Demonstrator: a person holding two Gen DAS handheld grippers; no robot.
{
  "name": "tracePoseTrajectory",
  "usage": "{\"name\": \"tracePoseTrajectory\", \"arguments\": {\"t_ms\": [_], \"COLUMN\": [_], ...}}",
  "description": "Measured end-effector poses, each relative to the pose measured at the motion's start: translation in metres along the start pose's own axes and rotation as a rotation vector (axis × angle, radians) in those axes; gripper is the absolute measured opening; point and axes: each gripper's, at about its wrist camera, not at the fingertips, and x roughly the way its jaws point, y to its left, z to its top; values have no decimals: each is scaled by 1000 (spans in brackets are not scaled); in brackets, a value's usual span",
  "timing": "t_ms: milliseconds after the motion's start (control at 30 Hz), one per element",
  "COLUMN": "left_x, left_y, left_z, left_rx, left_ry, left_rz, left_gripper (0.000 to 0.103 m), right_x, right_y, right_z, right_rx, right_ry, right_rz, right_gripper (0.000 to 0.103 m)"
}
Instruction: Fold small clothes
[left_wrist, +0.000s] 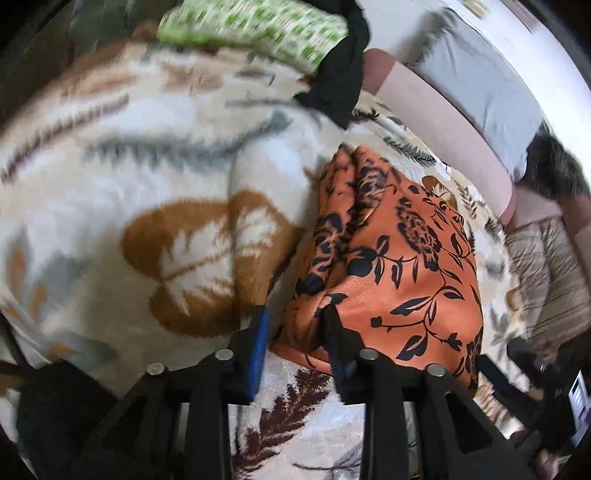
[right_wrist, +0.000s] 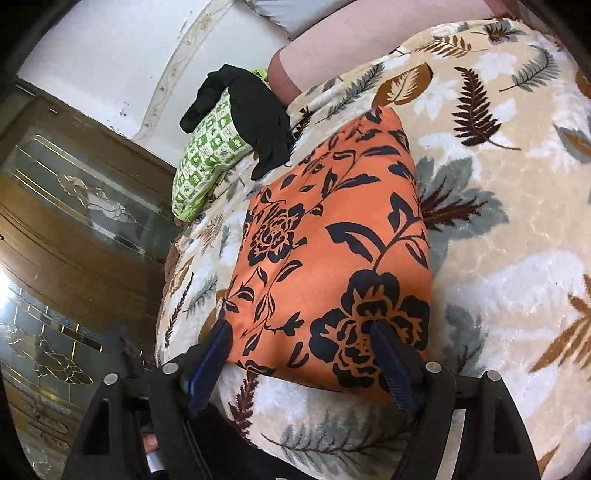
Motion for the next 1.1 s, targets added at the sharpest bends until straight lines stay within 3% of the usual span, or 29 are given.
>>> {"name": "tracePoseTrajectory", "arguments": {"t_ms": [67,133,200,267,367,433,467,533,567,600,700,767,800,833,867,933,967,1100], "left_x": [-14,-26,-28,-18,14,53,67,72,69,68,68,67,70,70,67,70,70,71], "left_y": [-14,-35,-56,-74,-88,-85,-78,-65,-64,-63,-62,-60,-64,-65,-64,-62,-61,-57], "left_z": [6,12,19,25,33,33,32,29,29,29,26,25,26,24,24,27,28,27], "left_rx": [55,146,233,314,378,413,409,369,365,366,373,368,366,365,366,351,346,342], "left_ry": [-49,-115,-162,-170,-136,-46,5,1,0,-3,-10,-12,-7,-7,-14,-11,-9,-14], "left_rz": [11,21,10,-3,50,180,201,178,178,183,179,174,170,174,173,163,157,144], "left_gripper": [41,57,64,64,64,64,64,69,69,69,69,69,70,70,70,70,70,70], "right_x": [-4,-12,-18,-21,-19,-9,1,19,35,44,35,27,32,44,49,35,28,23], "right_y": [-3,-7,-13,-25,-46,-61,-70,-84,-89,-90,-66,-54,-54,-59,-67,-71,-70,-79], "right_z": [4,9,14,21,35,45,49,50,48,44,45,46,43,37,33,40,44,71], "right_rx": [11,23,40,73,134,189,236,307,335,356,251,195,160,124,145,231,239,278], "right_ry": [-16,-43,-58,-66,-63,-24,17,81,155,197,159,126,145,198,225,180,149,66], "right_rz": [8,14,18,9,2,43,88,124,144,156,123,85,26,-60,-48,70,106,149], "right_gripper": [80,80,80,81,81,81,81,81,81,70,42,39,39,39,41,58,73,78]}}
